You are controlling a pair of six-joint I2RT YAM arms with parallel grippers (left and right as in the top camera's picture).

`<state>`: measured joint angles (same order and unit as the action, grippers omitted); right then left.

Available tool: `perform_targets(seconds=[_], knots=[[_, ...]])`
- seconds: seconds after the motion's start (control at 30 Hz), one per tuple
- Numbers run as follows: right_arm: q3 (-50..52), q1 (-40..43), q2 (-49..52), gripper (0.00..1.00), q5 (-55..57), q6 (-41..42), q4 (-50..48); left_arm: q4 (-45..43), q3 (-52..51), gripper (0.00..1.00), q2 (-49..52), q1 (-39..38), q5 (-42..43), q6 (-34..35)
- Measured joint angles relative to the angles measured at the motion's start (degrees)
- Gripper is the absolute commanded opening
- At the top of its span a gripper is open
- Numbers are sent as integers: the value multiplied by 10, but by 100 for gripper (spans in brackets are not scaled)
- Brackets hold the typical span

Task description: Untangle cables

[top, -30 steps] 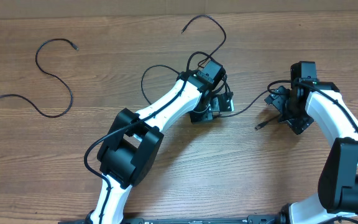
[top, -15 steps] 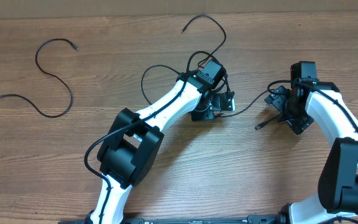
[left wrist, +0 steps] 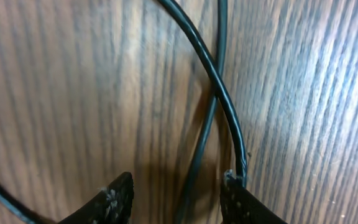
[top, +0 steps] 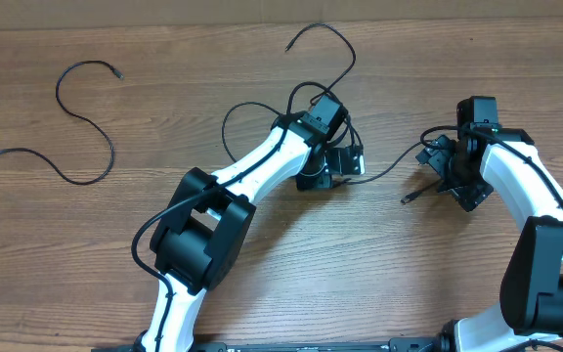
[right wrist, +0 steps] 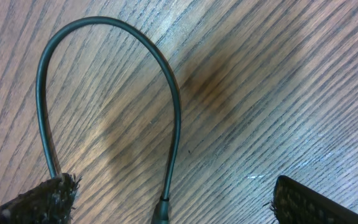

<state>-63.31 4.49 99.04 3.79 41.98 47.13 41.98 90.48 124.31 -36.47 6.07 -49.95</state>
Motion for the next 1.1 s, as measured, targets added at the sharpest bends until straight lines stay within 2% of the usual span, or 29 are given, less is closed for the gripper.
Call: perform_targets(seconds=[0.07, 0.13, 0.2, 0.23, 0.27, 0.3, 0.33, 0.83, 1.1], knots=[[0, 0, 0, 100, 0, 0, 0, -12, -12, 47, -1, 1, 4, 0], [0, 0, 0, 100, 0, 0, 0, -21, -17, 59, -2, 2, 14, -2], [0, 0, 0, 100, 0, 0, 0, -24, -19, 84, -3, 3, 30, -3], [0, 0, 0, 100, 0, 0, 0, -24, -20, 82, -3, 3, 37, -4], [0, 0, 0, 100, 0, 0, 0, -24, -20, 62, -3, 3, 44, -1], [0, 0, 0, 100, 0, 0, 0, -24, -21, 27, -3, 3, 52, 0], [0, 0, 0, 100, 0, 0, 0, -22, -23, 4, -3, 3, 58, 0], [0, 0, 0, 100, 0, 0, 0, -14, -26, 4, -3, 2, 74, -2], [0, 0, 0, 100, -5, 0, 0, 59, 46, 4, -3, 2, 21, 3]])
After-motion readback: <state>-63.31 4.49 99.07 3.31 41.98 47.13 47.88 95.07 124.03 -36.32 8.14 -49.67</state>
